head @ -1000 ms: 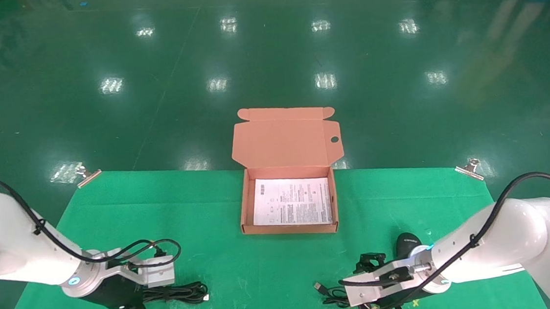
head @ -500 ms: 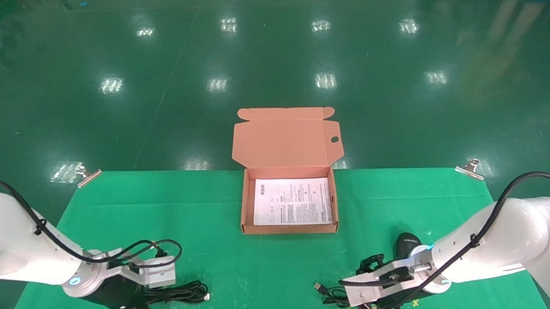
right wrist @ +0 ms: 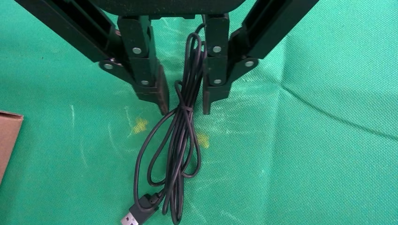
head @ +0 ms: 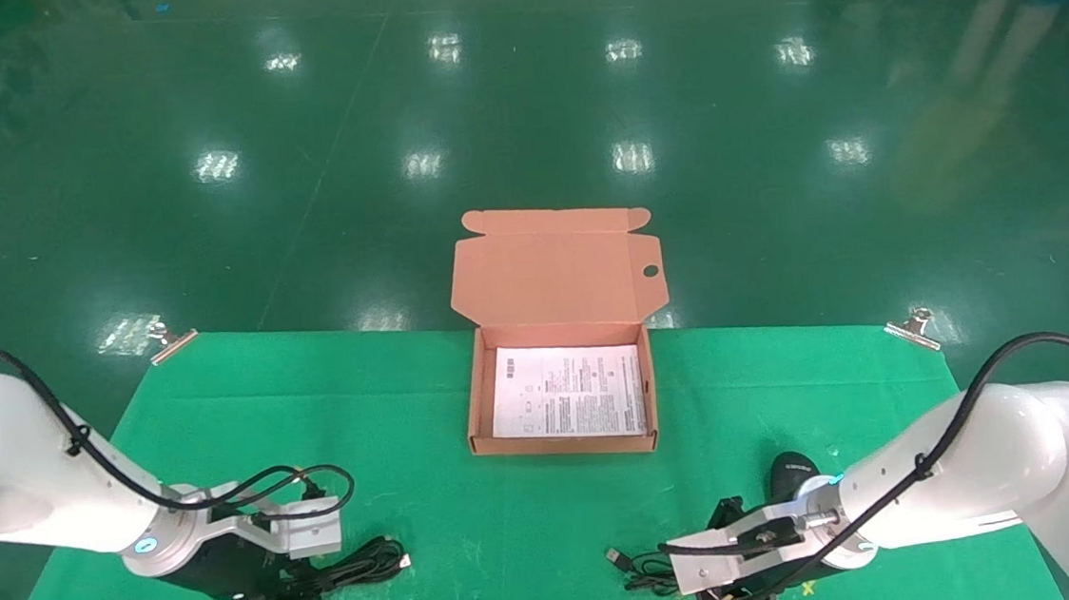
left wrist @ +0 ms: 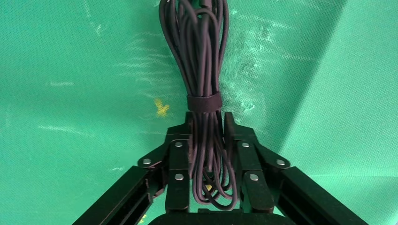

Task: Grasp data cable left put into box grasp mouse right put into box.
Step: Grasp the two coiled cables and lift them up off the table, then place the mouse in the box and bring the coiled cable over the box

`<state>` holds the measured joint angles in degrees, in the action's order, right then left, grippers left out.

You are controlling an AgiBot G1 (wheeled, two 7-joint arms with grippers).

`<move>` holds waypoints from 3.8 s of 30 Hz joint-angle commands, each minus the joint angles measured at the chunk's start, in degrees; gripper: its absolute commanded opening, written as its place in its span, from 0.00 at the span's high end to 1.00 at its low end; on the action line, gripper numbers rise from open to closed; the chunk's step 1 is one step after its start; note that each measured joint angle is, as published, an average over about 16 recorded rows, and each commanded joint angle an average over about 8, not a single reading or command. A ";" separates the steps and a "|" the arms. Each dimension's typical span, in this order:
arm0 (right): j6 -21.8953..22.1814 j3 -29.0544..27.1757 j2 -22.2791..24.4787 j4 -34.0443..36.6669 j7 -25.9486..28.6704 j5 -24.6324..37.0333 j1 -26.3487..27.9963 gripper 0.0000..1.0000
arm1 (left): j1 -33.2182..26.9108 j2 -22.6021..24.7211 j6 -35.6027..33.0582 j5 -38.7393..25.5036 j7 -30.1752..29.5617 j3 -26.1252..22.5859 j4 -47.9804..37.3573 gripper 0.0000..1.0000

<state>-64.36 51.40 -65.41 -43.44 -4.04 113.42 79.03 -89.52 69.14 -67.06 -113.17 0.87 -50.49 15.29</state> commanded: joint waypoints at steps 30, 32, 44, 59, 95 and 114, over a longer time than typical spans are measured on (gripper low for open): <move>6.72 -12.67 16.01 -21.78 13.96 -3.64 12.53 1.00 | -6.06 -13.72 0.07 -2.13 -7.99 3.01 37.53 1.00; 8.02 -13.16 14.49 -21.72 13.79 -3.81 13.90 1.00 | -5.99 -14.09 1.62 -3.72 -11.05 3.37 42.14 1.00; 15.56 -13.45 -0.87 -6.32 4.15 -5.54 23.78 1.00 | -7.63 -9.50 9.23 -17.22 -26.00 3.95 49.64 1.00; 17.86 -13.82 -7.82 2.63 -3.18 -8.34 27.84 1.00 | -7.61 -7.81 10.73 -24.43 -31.14 3.51 50.19 1.00; 21.93 0.09 -12.98 9.93 -1.47 -20.43 17.54 1.00 | -2.18 -12.58 0.52 -31.76 -40.55 1.81 58.80 1.00; 26.45 12.14 -13.01 18.02 6.59 -25.69 16.20 0.26 | -2.14 -12.60 0.48 -31.79 -40.57 1.81 58.85 1.00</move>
<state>-37.81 62.99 -78.33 -25.53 2.11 87.81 95.18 -91.66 56.55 -66.57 -144.95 -39.69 -48.68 74.13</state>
